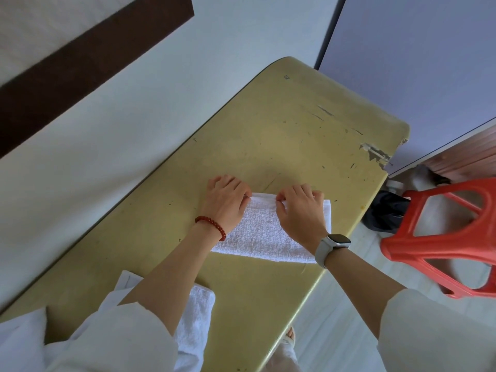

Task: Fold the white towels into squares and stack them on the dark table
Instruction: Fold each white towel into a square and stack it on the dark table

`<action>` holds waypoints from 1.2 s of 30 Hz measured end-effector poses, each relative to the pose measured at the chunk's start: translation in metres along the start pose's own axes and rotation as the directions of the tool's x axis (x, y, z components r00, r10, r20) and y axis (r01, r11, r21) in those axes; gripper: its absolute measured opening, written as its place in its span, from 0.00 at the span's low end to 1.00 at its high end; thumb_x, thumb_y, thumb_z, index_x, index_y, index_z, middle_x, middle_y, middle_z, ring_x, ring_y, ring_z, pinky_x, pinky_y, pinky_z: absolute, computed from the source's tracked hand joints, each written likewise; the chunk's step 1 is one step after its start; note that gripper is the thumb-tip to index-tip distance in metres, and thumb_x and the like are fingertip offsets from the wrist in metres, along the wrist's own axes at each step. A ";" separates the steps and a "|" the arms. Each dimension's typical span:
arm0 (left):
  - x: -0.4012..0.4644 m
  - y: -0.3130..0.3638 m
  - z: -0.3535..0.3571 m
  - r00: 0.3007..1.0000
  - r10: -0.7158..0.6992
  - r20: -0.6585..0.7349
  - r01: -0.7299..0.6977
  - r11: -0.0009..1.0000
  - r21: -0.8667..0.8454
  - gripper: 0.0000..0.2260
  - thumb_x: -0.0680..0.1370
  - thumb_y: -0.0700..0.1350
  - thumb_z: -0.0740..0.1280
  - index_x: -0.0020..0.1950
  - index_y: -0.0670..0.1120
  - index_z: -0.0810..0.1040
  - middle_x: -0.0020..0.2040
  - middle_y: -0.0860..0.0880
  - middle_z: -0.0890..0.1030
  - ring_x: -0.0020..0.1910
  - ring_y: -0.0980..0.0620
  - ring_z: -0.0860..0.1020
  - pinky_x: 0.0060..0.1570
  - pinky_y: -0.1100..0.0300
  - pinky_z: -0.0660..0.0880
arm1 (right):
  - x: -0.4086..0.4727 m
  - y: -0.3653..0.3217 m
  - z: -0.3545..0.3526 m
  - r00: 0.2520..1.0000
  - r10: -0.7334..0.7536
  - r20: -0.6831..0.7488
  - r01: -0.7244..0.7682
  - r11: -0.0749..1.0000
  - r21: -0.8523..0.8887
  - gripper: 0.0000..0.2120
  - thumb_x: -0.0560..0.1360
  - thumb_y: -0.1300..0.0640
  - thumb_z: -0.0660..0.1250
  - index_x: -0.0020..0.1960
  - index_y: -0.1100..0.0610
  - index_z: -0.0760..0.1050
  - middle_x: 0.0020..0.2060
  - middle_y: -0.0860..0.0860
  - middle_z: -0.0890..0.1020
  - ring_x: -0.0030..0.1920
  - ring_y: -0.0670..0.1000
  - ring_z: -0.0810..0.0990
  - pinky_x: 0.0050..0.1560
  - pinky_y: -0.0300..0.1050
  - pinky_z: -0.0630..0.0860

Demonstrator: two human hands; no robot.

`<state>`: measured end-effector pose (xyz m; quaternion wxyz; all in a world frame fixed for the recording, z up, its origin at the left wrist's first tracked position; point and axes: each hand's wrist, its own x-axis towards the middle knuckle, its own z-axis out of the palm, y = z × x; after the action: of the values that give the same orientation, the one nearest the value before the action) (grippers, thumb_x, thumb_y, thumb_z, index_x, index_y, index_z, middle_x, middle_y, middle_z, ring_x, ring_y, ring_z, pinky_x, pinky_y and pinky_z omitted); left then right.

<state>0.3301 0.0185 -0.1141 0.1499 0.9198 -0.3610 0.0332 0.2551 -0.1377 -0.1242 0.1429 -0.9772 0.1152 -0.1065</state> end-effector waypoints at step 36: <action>-0.032 0.028 0.010 0.988 -0.097 0.121 0.082 0.989 0.124 0.19 0.77 0.47 0.52 0.62 0.45 0.76 0.61 0.46 0.78 0.64 0.45 0.74 0.63 0.37 0.63 | -0.047 0.020 0.000 0.982 -0.187 -0.028 0.179 0.966 -0.185 0.20 0.69 0.68 0.55 0.58 0.64 0.75 0.59 0.59 0.78 0.63 0.60 0.74 0.68 0.59 0.59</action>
<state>0.2876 0.0169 -0.1223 0.0733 0.9427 -0.3254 -0.0105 0.2065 -0.1447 -0.1382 0.0403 -0.9900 0.0370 -0.1304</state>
